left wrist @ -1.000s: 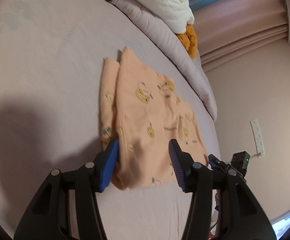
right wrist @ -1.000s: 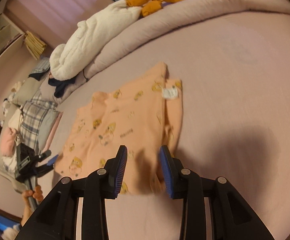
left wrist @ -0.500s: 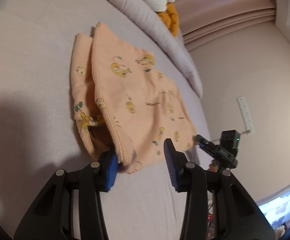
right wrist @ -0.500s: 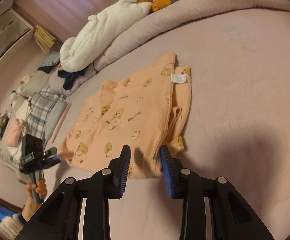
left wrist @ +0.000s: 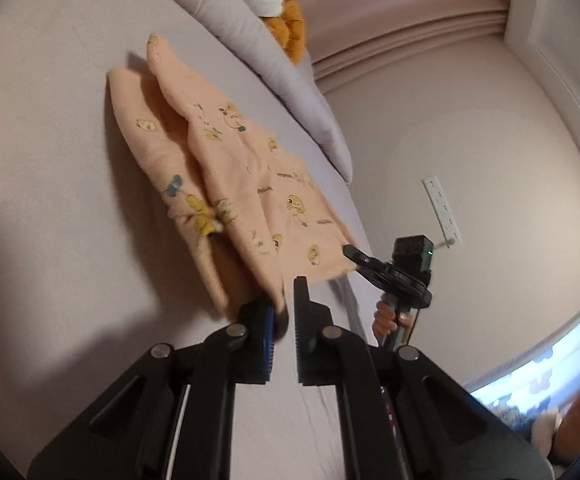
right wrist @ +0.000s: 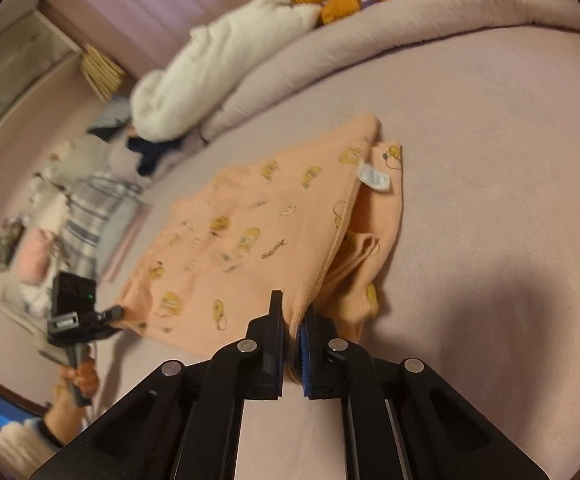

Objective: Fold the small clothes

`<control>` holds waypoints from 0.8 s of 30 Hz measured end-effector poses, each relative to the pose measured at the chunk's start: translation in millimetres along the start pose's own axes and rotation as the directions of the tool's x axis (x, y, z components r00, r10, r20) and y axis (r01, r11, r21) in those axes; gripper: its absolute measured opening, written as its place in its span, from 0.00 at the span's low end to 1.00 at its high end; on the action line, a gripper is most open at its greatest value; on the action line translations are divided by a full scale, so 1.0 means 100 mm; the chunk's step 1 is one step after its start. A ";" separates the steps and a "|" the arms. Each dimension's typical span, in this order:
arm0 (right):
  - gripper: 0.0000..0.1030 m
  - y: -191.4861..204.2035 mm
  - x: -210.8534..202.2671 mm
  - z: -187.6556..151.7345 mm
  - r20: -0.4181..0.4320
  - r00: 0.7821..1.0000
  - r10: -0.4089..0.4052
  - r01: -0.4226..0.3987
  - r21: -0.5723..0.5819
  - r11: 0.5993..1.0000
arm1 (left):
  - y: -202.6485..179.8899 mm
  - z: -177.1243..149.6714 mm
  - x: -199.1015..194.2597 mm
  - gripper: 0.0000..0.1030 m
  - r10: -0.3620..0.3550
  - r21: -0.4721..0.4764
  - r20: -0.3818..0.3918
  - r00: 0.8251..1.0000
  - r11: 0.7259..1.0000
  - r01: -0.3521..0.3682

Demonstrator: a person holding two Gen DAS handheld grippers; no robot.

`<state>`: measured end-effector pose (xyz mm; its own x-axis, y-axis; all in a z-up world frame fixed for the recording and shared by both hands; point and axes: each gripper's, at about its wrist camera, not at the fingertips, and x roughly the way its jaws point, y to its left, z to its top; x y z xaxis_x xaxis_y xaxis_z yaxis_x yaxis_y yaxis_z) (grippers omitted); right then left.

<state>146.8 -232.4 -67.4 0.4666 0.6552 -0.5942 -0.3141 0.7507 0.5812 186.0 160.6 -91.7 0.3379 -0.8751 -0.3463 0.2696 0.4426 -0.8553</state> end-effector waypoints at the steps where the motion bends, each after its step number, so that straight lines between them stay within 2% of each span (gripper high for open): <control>1: 0.08 -0.02 0.00 -0.03 -0.009 1.000 -0.011 0.011 0.001 1.000 | 0.04 -0.02 -0.04 0.04 0.017 -0.011 0.003 1.000 1.000 -0.017; 4: 0.08 -0.14 0.08 -0.10 -0.070 0.996 -0.062 0.065 0.033 0.997 | 0.23 -0.07 -0.15 0.04 0.053 -0.080 0.036 0.998 0.996 -0.050; 8: 0.08 -0.22 0.05 -0.11 -0.069 0.992 -0.102 0.107 0.076 0.991 | 0.41 -0.15 -0.29 0.05 0.166 -0.147 0.052 0.985 0.977 -0.157; 12: 0.08 -0.13 -0.14 -0.08 -0.035 0.971 -0.238 0.239 0.028 0.971 | 0.34 -0.14 -0.46 0.05 0.282 -0.132 0.070 0.957 0.953 -0.271; 13: 0.08 -0.06 -0.21 -0.07 -0.009 0.957 -0.290 0.290 -0.003 0.957 | 0.27 -0.11 -0.51 0.06 0.298 -0.114 0.087 0.951 0.951 -0.287; 15: 0.08 0.08 -0.29 -0.03 0.039 0.943 -0.330 0.331 -0.067 0.941 | 0.12 -0.03 -0.51 0.11 0.307 -0.085 0.112 0.945 0.950 -0.299; 17: 0.08 0.22 -0.29 0.02 0.052 0.956 -0.289 0.293 -0.102 0.951 | -0.04 0.09 -0.43 0.16 0.288 -0.055 0.128 0.949 0.958 -0.283; 19: 0.08 0.33 -0.18 0.08 0.042 0.960 -0.277 0.280 -0.135 0.950 | -0.14 0.21 -0.29 0.20 0.265 -0.029 0.125 0.956 0.964 -0.263; 24: 0.08 0.59 0.32 0.14 -0.017 0.952 -0.306 0.294 -0.238 0.926 | -0.23 0.59 0.29 0.20 0.262 -0.023 0.070 0.963 0.965 -0.261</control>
<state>154.7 -168.5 -44.5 0.5264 0.3950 -0.7529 -0.3508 0.9076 0.2308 242.8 136.7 -59.8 0.4592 -0.7127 -0.5303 0.1509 0.6508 -0.7441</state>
